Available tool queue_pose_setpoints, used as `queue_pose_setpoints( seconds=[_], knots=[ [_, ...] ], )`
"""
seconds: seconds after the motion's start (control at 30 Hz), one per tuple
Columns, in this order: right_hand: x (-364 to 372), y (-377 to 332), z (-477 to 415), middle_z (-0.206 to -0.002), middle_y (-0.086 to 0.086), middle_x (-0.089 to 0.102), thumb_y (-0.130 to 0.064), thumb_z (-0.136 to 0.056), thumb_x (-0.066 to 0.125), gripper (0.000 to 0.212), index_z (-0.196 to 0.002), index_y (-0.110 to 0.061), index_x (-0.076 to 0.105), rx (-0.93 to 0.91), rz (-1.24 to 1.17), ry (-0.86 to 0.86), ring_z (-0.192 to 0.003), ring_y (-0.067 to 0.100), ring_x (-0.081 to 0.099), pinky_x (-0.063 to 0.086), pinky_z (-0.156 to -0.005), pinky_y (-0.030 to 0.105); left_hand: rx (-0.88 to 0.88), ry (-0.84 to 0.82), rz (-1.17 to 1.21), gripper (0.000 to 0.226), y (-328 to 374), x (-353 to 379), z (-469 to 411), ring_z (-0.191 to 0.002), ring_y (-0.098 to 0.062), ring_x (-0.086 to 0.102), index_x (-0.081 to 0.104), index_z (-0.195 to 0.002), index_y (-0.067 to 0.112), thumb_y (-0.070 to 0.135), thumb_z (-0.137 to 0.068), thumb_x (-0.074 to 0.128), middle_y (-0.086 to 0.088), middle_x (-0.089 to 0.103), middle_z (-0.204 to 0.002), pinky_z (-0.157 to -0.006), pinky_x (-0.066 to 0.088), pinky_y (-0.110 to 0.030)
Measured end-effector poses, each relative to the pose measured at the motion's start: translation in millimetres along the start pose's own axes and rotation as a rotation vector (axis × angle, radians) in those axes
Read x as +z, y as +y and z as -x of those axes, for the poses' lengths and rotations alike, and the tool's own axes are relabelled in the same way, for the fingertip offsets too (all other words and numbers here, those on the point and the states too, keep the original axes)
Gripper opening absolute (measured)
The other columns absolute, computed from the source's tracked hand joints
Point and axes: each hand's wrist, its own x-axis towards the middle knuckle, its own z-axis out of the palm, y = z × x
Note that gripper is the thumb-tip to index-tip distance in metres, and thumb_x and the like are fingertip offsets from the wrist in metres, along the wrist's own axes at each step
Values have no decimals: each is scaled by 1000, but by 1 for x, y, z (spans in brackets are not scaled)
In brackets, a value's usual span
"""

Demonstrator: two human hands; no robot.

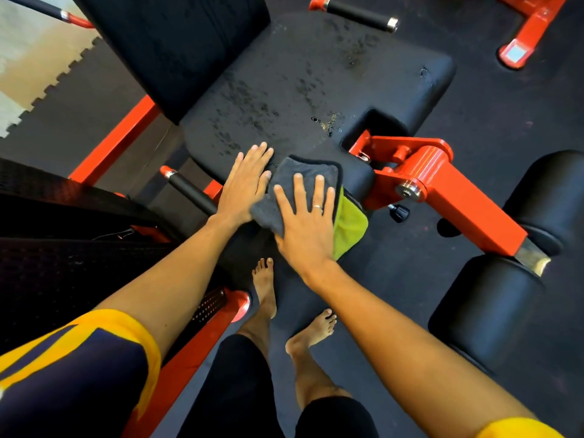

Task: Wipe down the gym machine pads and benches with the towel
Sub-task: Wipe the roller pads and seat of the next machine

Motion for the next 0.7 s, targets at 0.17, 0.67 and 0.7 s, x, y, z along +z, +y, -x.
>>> queue_pose_setpoints(
  seconds=[0.17,0.67,0.7],
  knots=[
    [-4,1,-10,-170,19,16,-56,-88,65,90,-163,-24,28,-35,4,-30,-154,54,6,7,-123,66,4,-22,-11,55,0,0,-3,-157,-19,11,29,-160,11,35,-110,22,-7,21,-168,-128,-2,-35],
    [-34,94,-118,-173,16,2,-67,-99,44,78,-165,-34,17,283,-211,-149,-154,45,19,18,-125,52,34,-44,16,49,3,-3,-35,-156,-17,15,34,-158,17,22,-110,35,2,26,-167,-128,5,-42],
    [-34,87,-109,-172,17,5,-64,-99,46,77,-165,-32,19,302,-175,-116,-153,45,22,20,-124,52,33,-50,16,49,4,-3,-36,-157,-17,14,34,-159,17,21,-110,36,3,26,-167,-128,5,-41]
  ],
)
